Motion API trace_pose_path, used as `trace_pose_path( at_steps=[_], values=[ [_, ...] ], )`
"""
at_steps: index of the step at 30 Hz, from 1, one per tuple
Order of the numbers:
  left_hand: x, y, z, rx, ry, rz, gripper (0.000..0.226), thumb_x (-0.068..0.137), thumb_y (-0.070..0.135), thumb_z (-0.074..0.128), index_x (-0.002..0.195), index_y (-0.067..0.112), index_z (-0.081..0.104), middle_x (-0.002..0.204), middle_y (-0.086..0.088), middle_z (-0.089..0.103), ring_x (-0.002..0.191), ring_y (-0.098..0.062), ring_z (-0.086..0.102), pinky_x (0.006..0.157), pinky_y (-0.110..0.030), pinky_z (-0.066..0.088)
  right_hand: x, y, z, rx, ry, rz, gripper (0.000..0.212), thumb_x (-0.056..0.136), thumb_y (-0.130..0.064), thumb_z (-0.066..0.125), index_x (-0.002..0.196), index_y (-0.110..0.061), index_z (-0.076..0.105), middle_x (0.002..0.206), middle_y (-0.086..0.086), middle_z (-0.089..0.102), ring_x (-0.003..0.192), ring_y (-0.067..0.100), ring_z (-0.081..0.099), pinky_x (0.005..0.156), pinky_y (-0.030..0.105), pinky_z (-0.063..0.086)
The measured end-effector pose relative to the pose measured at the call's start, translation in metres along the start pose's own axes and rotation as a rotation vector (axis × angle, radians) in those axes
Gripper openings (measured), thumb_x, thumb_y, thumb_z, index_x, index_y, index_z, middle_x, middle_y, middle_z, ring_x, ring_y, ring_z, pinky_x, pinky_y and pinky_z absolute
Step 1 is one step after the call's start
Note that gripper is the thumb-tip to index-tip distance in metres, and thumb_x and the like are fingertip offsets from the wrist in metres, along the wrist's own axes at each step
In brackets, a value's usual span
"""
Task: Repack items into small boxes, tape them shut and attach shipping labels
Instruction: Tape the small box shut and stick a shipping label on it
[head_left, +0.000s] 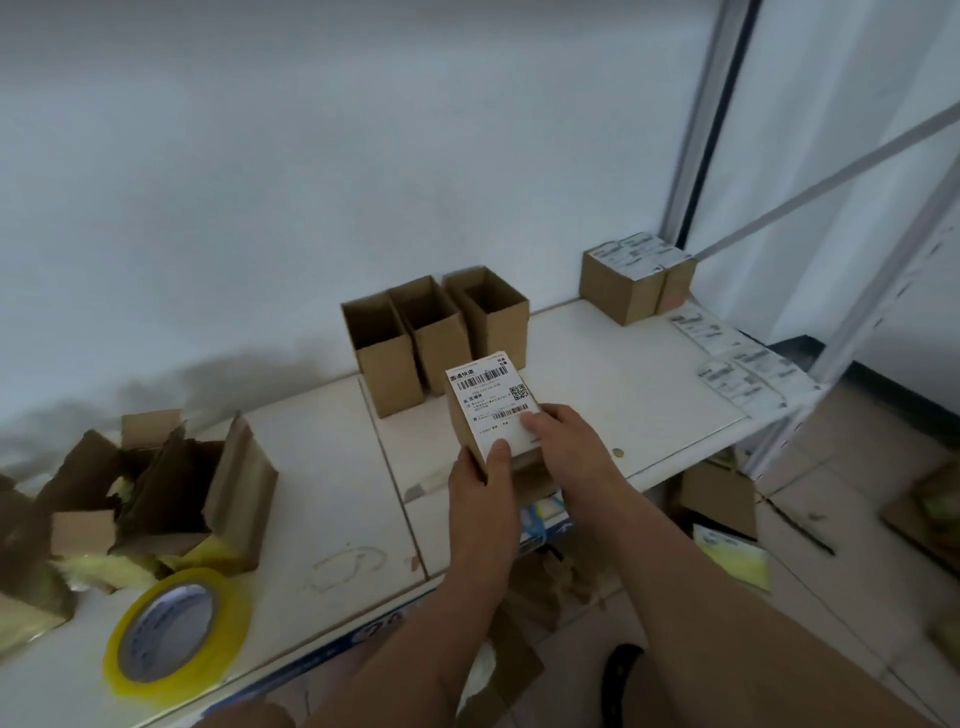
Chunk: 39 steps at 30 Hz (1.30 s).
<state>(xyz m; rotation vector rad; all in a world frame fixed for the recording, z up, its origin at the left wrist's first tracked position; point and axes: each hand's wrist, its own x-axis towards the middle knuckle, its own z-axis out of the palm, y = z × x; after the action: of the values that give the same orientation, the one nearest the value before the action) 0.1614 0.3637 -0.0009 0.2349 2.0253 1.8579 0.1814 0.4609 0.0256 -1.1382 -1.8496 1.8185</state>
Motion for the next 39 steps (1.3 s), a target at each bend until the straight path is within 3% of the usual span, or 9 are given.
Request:
trace_pose_path(
  at_steps=[2, 5, 8, 12, 17, 21, 32, 35, 39],
  values=[
    [0.008, 0.005, 0.026, -0.003, -0.033, -0.002, 0.040, 0.100, 0.048, 0.042, 0.136, 0.032, 0.050, 0.128, 0.008, 0.059, 0.112, -0.011, 0.057, 0.088, -0.026, 0.047, 0.014, -0.002, -0.023, 0.019, 0.033, -0.007, 0.026, 0.098, -0.033, 0.051, 0.120, -0.022, 0.058, 0.115, -0.002, 0.065, 0.104, 0.017, 0.060, 0.094, 0.040, 0.052],
    [0.024, 0.013, 0.068, 0.012, -0.068, -0.023, 0.042, 0.100, 0.049, 0.042, 0.136, 0.030, 0.050, 0.129, 0.006, 0.059, 0.112, -0.014, 0.058, 0.097, -0.035, 0.050, 0.041, -0.005, -0.055, 0.103, 0.083, 0.009, 0.025, 0.097, -0.032, 0.053, 0.119, -0.023, 0.059, 0.113, -0.004, 0.065, 0.105, 0.017, 0.061, 0.094, 0.041, 0.052],
    [0.046, 0.021, 0.109, 0.030, -0.084, -0.013, 0.040, 0.100, 0.045, 0.043, 0.135, 0.027, 0.052, 0.126, 0.005, 0.058, 0.108, -0.013, 0.056, 0.089, -0.028, 0.046, 0.076, -0.010, -0.083, 0.169, 0.140, 0.031, 0.024, 0.094, -0.030, 0.057, 0.115, -0.020, 0.058, 0.109, -0.002, 0.065, 0.100, 0.018, 0.061, 0.083, 0.037, 0.052],
    [0.090, 0.020, 0.156, 0.006, -0.127, 0.012, 0.040, 0.099, 0.044, 0.045, 0.137, 0.030, 0.051, 0.126, 0.007, 0.059, 0.106, -0.008, 0.057, 0.081, -0.022, 0.044, 0.136, -0.013, -0.111, 0.226, 0.157, 0.024, 0.017, 0.091, -0.026, 0.059, 0.106, -0.019, 0.061, 0.106, 0.000, 0.068, 0.099, 0.021, 0.064, 0.092, 0.045, 0.053],
    [0.149, 0.018, 0.197, -0.032, -0.124, 0.009, 0.037, 0.097, 0.046, 0.049, 0.130, 0.032, 0.056, 0.117, 0.012, 0.062, 0.101, -0.003, 0.059, 0.073, -0.019, 0.044, 0.207, -0.020, -0.124, 0.226, 0.161, -0.029, 0.008, 0.091, -0.027, 0.061, 0.097, -0.025, 0.066, 0.102, -0.004, 0.071, 0.098, 0.017, 0.066, 0.092, 0.042, 0.054],
    [0.197, 0.020, 0.224, -0.038, -0.117, 0.010, 0.025, 0.097, 0.047, 0.050, 0.119, 0.037, 0.055, 0.114, 0.014, 0.061, 0.104, -0.005, 0.059, 0.078, -0.024, 0.044, 0.261, -0.027, -0.126, 0.225, 0.161, -0.073, 0.020, 0.092, -0.029, 0.061, 0.109, -0.025, 0.068, 0.103, -0.006, 0.071, 0.100, 0.016, 0.065, 0.091, 0.040, 0.054],
    [0.288, 0.003, 0.266, -0.052, -0.056, 0.004, 0.040, 0.095, 0.048, 0.051, 0.130, 0.030, 0.059, 0.109, 0.017, 0.064, 0.100, -0.003, 0.059, 0.095, -0.038, 0.051, 0.356, -0.024, -0.117, 0.183, 0.136, -0.159, 0.026, 0.094, -0.036, 0.058, 0.114, -0.023, 0.068, 0.107, -0.007, 0.071, 0.102, 0.012, 0.064, 0.094, 0.038, 0.052],
    [0.298, 0.003, 0.274, 0.014, -0.032, 0.004, 0.046, 0.095, 0.053, 0.047, 0.131, 0.026, 0.058, 0.122, 0.007, 0.062, 0.103, -0.012, 0.059, 0.086, -0.030, 0.047, 0.363, -0.018, -0.118, 0.160, 0.188, -0.199, 0.021, 0.096, -0.035, 0.056, 0.108, -0.022, 0.068, 0.105, -0.007, 0.070, 0.098, 0.011, 0.064, 0.087, 0.033, 0.052],
    [0.305, -0.006, 0.282, 0.126, -0.028, -0.029, 0.057, 0.093, 0.061, 0.044, 0.129, 0.019, 0.058, 0.126, -0.003, 0.060, 0.110, -0.021, 0.059, 0.091, -0.033, 0.048, 0.361, -0.013, -0.125, -0.122, 0.351, -0.124, 0.046, 0.091, -0.055, 0.052, 0.121, -0.021, 0.061, 0.121, 0.003, 0.064, 0.110, 0.024, 0.060, 0.097, 0.042, 0.047]
  ],
)
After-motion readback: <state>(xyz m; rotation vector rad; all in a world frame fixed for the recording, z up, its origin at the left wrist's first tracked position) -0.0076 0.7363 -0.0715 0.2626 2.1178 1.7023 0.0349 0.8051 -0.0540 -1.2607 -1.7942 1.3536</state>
